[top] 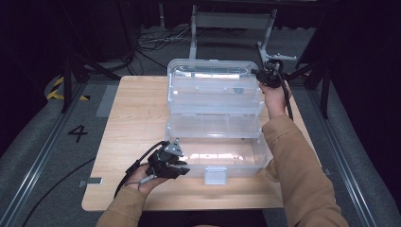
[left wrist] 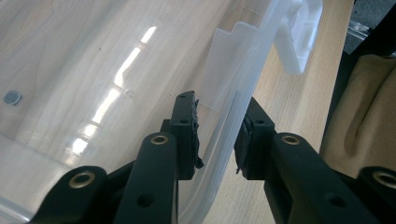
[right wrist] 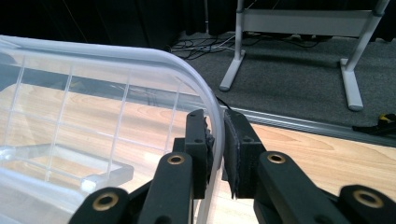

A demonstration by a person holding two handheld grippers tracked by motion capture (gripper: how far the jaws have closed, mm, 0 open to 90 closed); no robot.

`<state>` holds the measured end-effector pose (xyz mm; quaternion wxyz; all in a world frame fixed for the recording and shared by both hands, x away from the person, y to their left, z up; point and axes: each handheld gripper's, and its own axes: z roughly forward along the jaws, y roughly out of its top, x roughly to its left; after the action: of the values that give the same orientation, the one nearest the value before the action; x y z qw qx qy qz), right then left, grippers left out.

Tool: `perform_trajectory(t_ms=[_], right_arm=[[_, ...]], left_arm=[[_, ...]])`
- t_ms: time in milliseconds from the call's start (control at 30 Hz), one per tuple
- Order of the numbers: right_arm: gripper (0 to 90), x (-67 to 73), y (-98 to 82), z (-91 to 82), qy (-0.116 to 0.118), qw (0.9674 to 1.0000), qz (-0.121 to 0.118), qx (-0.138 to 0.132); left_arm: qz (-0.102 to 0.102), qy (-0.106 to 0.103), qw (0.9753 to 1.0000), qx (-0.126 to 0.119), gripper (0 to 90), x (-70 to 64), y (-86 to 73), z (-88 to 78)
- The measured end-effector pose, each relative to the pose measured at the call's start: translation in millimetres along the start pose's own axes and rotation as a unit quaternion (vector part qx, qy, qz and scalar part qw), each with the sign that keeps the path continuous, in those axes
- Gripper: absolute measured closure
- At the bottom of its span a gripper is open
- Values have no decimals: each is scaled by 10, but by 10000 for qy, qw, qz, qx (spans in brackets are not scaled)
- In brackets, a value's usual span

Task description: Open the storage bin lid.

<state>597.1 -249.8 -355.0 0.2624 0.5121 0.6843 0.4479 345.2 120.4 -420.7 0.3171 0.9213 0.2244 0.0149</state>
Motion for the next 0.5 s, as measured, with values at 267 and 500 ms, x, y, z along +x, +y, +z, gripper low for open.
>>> perform_trajectory(t_ms=[267,500], right_arm=[[835,-59,-42,78,101,9998,124,148],[832,-144,-120,200,223,9975,450,490]], left_arm=[[10,2,10000,-1,721,0,-2,-1],[23,7,10000,6,722,3,-1,-2]])
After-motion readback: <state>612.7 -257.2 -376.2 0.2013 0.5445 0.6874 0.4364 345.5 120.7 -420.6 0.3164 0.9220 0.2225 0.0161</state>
